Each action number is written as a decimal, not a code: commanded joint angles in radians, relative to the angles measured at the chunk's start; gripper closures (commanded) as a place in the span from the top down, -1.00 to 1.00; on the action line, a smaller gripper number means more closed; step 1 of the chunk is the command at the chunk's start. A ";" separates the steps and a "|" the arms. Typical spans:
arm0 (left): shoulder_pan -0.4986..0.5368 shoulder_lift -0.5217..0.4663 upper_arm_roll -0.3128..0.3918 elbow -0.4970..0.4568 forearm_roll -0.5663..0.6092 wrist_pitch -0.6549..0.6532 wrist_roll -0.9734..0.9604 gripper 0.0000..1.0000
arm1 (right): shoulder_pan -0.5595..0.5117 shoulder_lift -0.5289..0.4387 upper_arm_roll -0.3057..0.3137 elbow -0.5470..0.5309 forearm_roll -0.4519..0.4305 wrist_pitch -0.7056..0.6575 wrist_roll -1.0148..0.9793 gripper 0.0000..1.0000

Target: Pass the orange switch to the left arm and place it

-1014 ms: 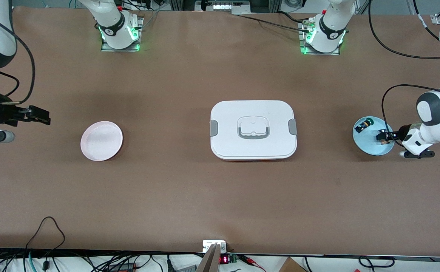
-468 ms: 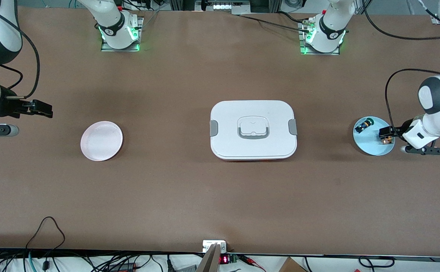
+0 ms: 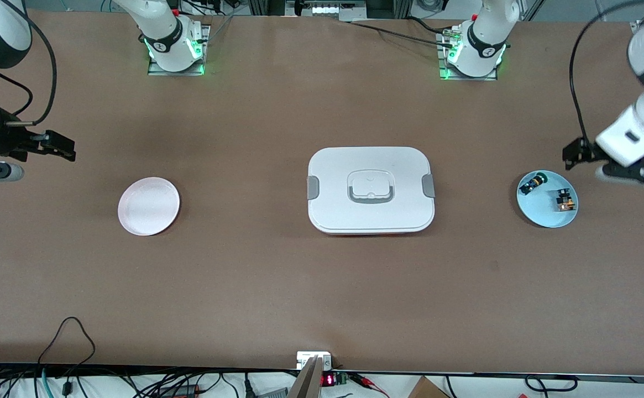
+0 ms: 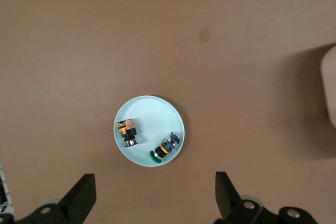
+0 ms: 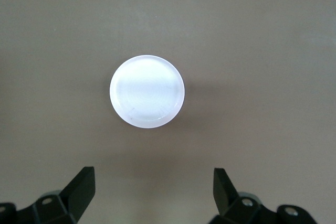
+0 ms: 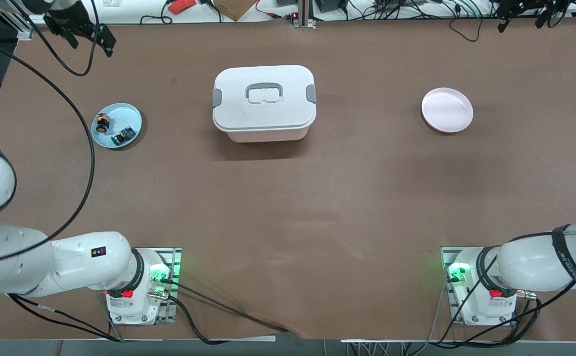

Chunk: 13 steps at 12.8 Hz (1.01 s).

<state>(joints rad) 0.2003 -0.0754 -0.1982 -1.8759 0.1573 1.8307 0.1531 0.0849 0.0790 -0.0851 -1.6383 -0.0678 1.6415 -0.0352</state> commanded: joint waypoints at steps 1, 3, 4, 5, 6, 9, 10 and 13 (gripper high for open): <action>-0.032 -0.026 0.013 0.113 -0.001 -0.170 -0.023 1.00 | 0.010 -0.068 -0.016 -0.067 0.051 0.023 0.008 1.00; -0.032 -0.018 0.013 0.216 -0.042 -0.261 -0.023 1.00 | 0.004 -0.070 -0.018 -0.067 0.068 0.023 0.006 1.00; -0.032 -0.012 0.014 0.248 -0.060 -0.301 -0.024 1.00 | 0.006 -0.070 -0.018 -0.064 0.066 0.023 0.006 1.00; -0.032 -0.003 0.013 0.245 -0.064 -0.309 -0.032 1.00 | 0.007 -0.070 -0.016 -0.061 0.066 0.021 0.006 1.00; -0.025 0.017 0.014 0.248 -0.073 -0.312 -0.061 1.00 | 0.007 -0.070 -0.016 -0.060 0.066 0.020 0.006 1.00; -0.005 0.055 0.014 0.274 -0.128 -0.324 -0.075 1.00 | 0.007 -0.062 -0.012 -0.048 0.065 0.008 0.006 1.00; -0.013 0.060 0.013 0.290 -0.133 -0.336 -0.078 1.00 | 0.010 -0.047 -0.012 -0.035 0.065 0.009 0.003 1.00; -0.013 0.069 0.013 0.300 -0.165 -0.366 -0.119 1.00 | 0.009 -0.042 -0.010 -0.015 0.063 0.004 -0.002 1.00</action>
<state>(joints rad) 0.1869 -0.0242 -0.1827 -1.6226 0.0202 1.5051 0.0667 0.0906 0.0330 -0.0933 -1.6733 -0.0156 1.6494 -0.0353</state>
